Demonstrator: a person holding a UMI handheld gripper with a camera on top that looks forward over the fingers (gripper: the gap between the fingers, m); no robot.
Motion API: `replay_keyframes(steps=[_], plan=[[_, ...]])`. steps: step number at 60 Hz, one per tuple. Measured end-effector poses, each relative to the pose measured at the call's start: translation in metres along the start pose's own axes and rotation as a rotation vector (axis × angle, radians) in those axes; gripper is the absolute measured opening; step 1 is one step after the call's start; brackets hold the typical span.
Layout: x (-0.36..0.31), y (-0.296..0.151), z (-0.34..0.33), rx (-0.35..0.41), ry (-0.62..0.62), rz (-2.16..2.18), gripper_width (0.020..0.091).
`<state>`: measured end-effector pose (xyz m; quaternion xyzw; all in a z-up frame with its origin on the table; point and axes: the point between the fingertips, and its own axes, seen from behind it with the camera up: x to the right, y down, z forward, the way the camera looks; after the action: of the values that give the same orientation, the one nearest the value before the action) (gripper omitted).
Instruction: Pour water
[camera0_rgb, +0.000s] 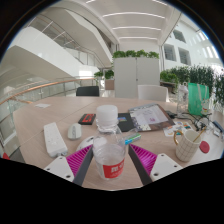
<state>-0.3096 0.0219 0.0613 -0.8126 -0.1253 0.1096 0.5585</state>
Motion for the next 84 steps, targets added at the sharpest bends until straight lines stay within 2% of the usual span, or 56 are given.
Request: replay_keyframes(steps=[4, 6, 8, 9, 18, 20, 24, 30, 34, 35, 36, 38, 39, 40, 46, 52, 53, 54, 56, 57, 59, 63, 68, 76, 84], plan=[[-0.003, -0.002, 0.009, 0.009, -0.015, -0.027, 0.0793], [-0.004, -0.005, 0.012, 0.023, -0.025, -0.041, 0.0712], [-0.006, -0.010, 0.014, 0.042, -0.028, -0.055, 0.0544], [-0.005, -0.010, 0.015, 0.046, -0.024, -0.059, 0.0552], [-0.001, -0.011, 0.016, 0.074, -0.007, -0.058, 0.0447], [0.000, -0.010, 0.016, 0.075, -0.003, -0.047, 0.0445], [0.001, -0.010, 0.017, 0.064, -0.011, -0.048, 0.0386], [-0.003, -0.009, 0.021, 0.044, -0.026, -0.038, 0.0363], [0.001, -0.008, 0.021, -0.005, -0.052, 0.025, 0.0363], [0.001, -0.011, 0.019, -0.014, -0.065, 0.057, 0.0344], [0.001, -0.018, 0.017, -0.012, -0.078, 0.100, 0.0364], [0.006, -0.034, 0.016, 0.003, -0.091, 0.208, 0.0365], [0.010, -0.043, 0.013, 0.011, -0.109, 0.277, 0.0339], [0.015, -0.053, 0.010, 0.016, -0.124, 0.348, 0.0364], [0.045, -0.102, 0.002, 0.019, -0.202, 0.832, 0.0364], [0.082, -0.119, -0.003, -0.008, -0.361, 1.328, 0.0363], [0.088, -0.122, -0.005, -0.008, -0.384, 1.404, 0.0334], [0.092, -0.127, -0.004, -0.014, -0.389, 1.491, 0.0363], [0.099, -0.130, -0.006, -0.030, -0.430, 1.634, 0.0362], [0.103, -0.131, -0.008, -0.040, -0.458, 1.704, 0.0336], [0.111, -0.135, -0.012, -0.048, -0.509, 1.820, 0.0362], [0.124, -0.140, -0.012, -0.048, -0.556, 1.983, 0.0347], [0.147, -0.143, -0.023, -0.028, -0.620, 2.142, 0.0361], [0.154, -0.141, -0.009, 0.008, -0.626, 2.285, 0.0361], [0.149, -0.137, -0.008, -0.020, -0.622, 2.287, 0.0363]])
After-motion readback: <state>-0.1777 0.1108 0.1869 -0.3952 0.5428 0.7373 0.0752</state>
